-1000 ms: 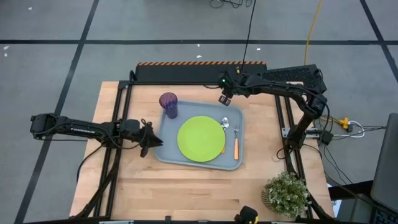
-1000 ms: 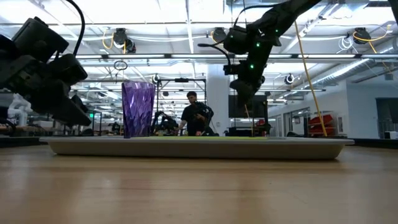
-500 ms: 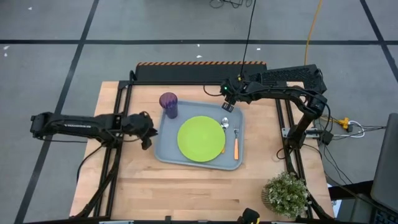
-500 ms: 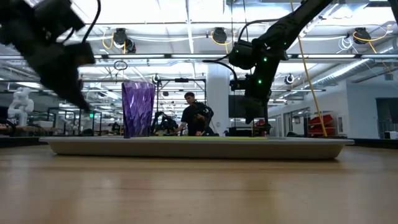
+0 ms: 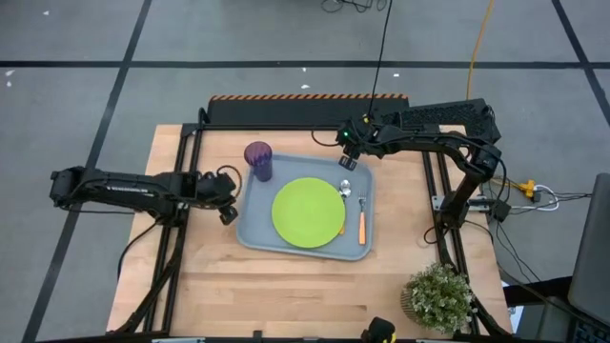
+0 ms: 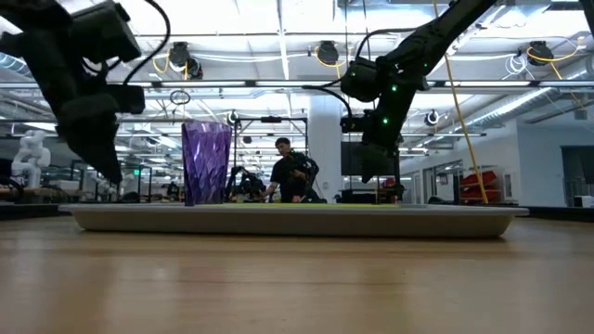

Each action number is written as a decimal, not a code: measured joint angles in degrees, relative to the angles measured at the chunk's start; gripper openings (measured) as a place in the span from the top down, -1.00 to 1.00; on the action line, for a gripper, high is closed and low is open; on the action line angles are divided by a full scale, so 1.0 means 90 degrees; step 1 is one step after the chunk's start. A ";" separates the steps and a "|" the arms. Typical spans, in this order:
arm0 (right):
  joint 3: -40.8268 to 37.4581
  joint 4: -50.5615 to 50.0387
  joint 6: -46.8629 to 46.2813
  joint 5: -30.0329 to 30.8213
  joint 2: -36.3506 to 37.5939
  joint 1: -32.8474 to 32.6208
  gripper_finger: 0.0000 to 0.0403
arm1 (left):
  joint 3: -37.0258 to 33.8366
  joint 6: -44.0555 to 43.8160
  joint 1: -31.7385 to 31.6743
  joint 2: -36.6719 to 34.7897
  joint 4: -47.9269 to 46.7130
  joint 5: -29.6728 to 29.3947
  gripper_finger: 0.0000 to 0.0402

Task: Pick and place plate/cup/fork/spoon on tray
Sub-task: Adjust the gray serving tray to the center of the table, then adjust the green plate on the gray serving tray

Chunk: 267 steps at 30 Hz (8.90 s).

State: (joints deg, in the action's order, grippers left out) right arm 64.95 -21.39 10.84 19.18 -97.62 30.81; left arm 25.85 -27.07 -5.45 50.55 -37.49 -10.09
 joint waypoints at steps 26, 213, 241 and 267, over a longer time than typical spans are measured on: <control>-0.1086 0.1136 -0.0143 -0.0464 0.0005 0.0459 0.33 | 0.0002 0.0087 0.0218 0.1676 0.0751 0.0455 0.64; -0.2238 -0.3617 -0.4443 -0.0998 0.1474 -0.0385 0.33 | 0.0002 0.0484 0.2611 -0.0153 0.1556 -0.3412 0.64; -0.2289 -0.2453 -0.4584 -0.1496 0.1474 -0.0729 0.33 | 0.0002 0.0400 0.2616 -0.0153 0.1511 -0.3485 0.64; -0.2283 -0.2773 -0.4058 -0.1115 0.1969 -0.0935 0.33 | 0.0002 0.0312 0.2716 -0.0153 0.1492 -0.3275 0.64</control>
State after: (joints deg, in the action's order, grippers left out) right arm 44.40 -46.35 -25.68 9.15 -79.90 22.39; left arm 25.87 -24.26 18.99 49.17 -24.07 -39.56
